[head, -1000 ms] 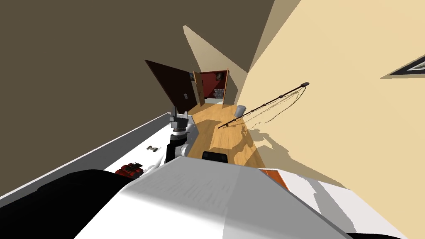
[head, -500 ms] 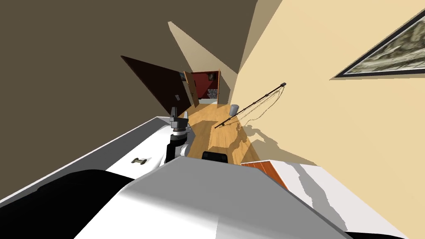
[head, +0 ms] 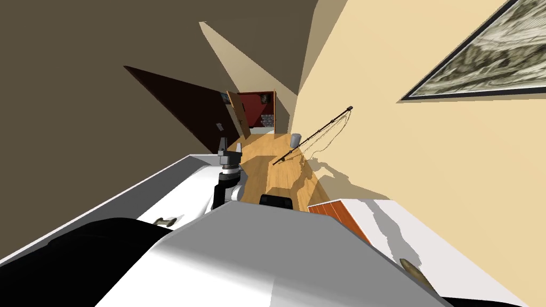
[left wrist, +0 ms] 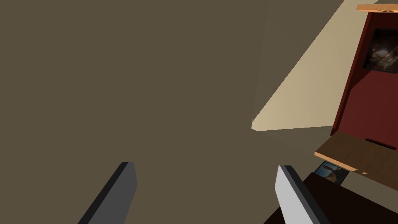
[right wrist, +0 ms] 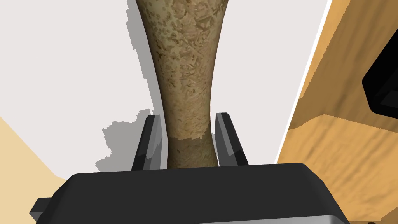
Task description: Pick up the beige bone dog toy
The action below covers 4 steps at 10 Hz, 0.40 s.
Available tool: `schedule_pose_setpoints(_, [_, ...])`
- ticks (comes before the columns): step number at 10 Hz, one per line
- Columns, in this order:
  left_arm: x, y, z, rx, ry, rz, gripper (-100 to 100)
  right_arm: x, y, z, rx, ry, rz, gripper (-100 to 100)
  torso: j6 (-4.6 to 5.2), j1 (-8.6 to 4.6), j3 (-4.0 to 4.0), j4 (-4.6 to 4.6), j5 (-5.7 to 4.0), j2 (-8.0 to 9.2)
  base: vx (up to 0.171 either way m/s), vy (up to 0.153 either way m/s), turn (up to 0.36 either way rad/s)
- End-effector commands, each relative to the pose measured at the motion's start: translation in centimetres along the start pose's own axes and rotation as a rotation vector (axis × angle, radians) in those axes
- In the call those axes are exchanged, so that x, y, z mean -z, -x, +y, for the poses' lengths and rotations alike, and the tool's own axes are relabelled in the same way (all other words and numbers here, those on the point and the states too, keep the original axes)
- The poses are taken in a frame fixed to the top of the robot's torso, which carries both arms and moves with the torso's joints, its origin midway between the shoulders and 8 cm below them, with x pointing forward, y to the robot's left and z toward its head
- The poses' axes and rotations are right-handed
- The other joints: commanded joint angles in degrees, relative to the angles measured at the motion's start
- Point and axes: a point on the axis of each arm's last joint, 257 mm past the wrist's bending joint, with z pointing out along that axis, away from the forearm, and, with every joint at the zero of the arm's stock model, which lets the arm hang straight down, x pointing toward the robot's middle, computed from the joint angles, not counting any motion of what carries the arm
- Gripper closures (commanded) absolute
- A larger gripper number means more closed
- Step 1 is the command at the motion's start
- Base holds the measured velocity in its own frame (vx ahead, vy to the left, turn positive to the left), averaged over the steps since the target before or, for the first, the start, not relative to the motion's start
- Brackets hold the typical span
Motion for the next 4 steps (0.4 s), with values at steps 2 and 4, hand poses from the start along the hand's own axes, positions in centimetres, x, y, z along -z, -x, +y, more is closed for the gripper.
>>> schedule_pose_setpoints(2, [0.00, -0.01, 0.00, 0.000, 0.000, 0.000, 0, 0.09, 1.03, -0.11, 0.012, 0.002, -0.005, 100, -0.13, 0.03, 0.00, 0.02, 0.00, -0.01, 0.016, 0.014, -0.044])
schedule_pose_setpoints(4, [0.00, -0.01, 0.00, 0.000, 0.000, 0.000, 0, 0.04, 0.84, -0.08, 0.010, 0.003, -0.004, 0, -0.15, -0.03, 0.01, 0.02, 0.01, 0.02, 0.002, 0.001, 0.008])
